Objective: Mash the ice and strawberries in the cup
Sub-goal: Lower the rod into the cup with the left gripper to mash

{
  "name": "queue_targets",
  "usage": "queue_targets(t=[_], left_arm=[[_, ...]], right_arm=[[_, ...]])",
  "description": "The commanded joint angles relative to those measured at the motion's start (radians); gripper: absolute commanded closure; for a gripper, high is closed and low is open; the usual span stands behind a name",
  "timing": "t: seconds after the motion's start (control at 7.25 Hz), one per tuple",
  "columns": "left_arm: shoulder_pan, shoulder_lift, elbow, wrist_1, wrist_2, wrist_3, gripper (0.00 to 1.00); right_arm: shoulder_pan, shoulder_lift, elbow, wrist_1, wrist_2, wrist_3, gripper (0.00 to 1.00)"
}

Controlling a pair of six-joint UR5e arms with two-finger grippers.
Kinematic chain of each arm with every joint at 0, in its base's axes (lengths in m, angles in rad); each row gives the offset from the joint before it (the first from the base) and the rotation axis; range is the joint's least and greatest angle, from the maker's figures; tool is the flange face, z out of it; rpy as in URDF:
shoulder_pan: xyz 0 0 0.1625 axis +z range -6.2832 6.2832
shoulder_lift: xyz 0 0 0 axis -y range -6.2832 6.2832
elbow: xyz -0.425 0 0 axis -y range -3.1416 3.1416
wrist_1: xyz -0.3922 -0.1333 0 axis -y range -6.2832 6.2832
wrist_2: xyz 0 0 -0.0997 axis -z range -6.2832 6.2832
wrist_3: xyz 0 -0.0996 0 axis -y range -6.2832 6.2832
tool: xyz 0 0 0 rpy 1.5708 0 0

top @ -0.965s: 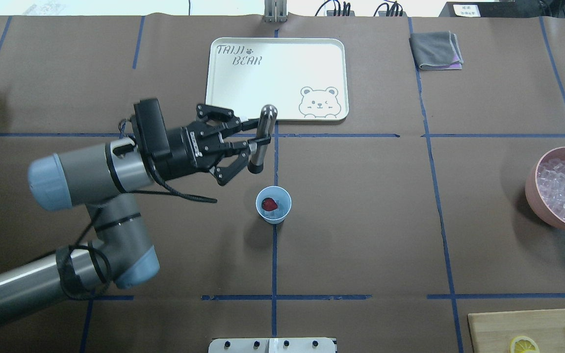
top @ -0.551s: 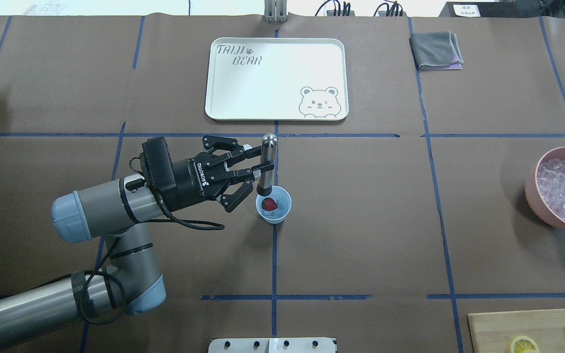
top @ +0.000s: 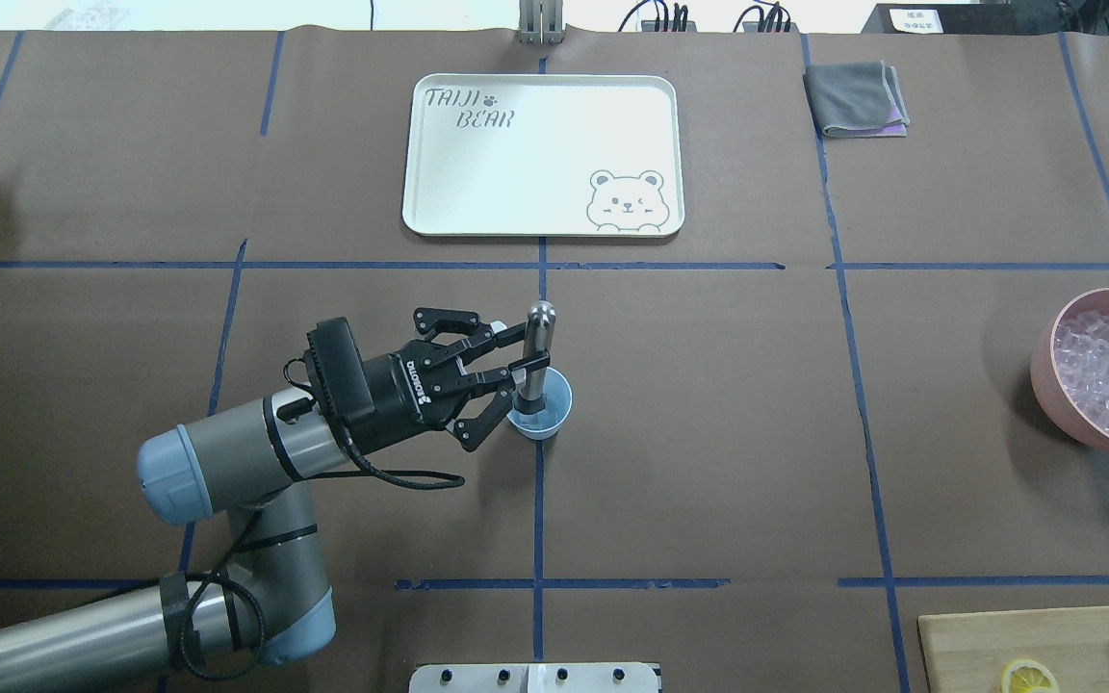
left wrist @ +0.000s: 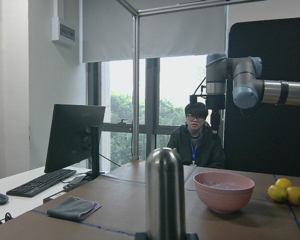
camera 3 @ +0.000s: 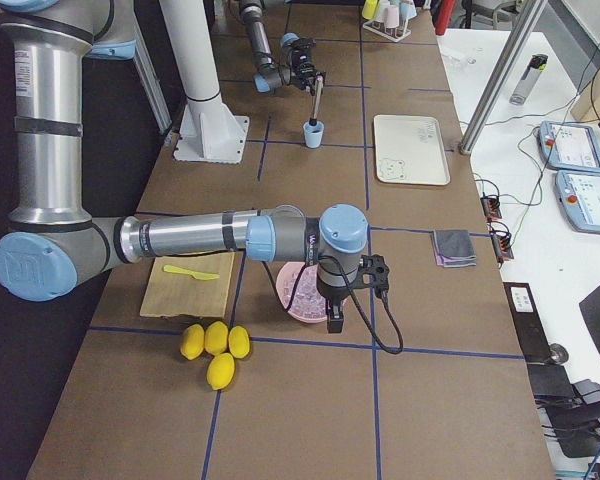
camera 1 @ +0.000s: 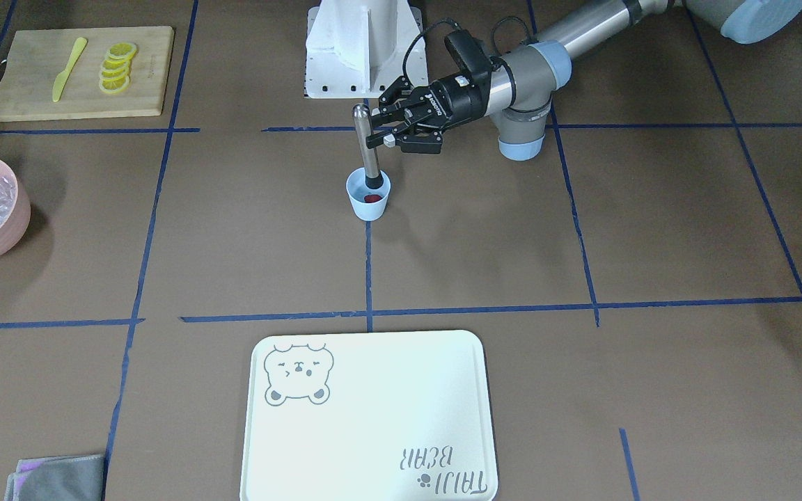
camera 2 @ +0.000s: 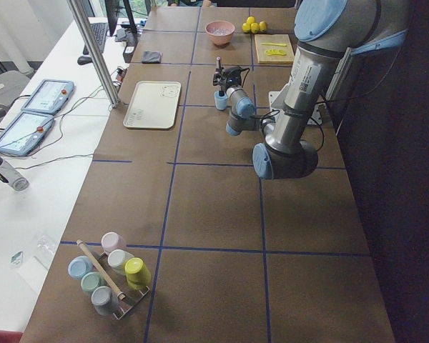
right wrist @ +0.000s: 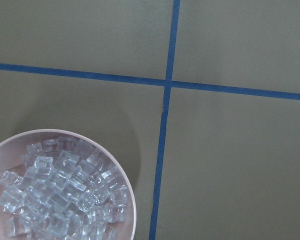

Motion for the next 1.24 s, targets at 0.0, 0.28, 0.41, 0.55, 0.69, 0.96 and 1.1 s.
queue_targets(t=[0.0, 0.28, 0.41, 0.55, 0.69, 0.96, 1.1], left_arm=[[0.025, -0.003, 0.02, 0.0, 0.025, 0.008, 1.0], [0.027, -0.005, 0.04, 0.0, 0.04, 0.02, 1.0], [0.036, -0.005, 0.062, 0.0, 0.046, 0.023, 1.0], [0.036, -0.011, 0.063, 0.0, 0.046, 0.026, 1.0], [0.036, -0.022, 0.061, 0.0, 0.046, 0.026, 1.0], [0.024, -0.027, 0.008, 0.008, 0.045, 0.023, 1.0], [-0.013, -0.027, -0.032, 0.018, 0.042, 0.01, 1.0]], right_arm=[[0.0, 0.0, 0.0, 0.0, 0.0, 0.001, 0.0], [0.0, 0.0, 0.0, 0.0, 0.0, 0.001, 0.0], [0.0, 0.001, 0.0, 0.0, 0.0, 0.001, 0.0], [0.0, 0.001, -0.002, 0.0, 0.0, 0.0, 0.0], [0.002, 0.001, 0.0, 0.0, 0.0, 0.0, 0.0], [0.0, 0.001, -0.002, 0.0, 0.0, 0.001, 0.0], [0.0, 0.002, 0.0, 0.0, 0.0, 0.001, 0.0]])
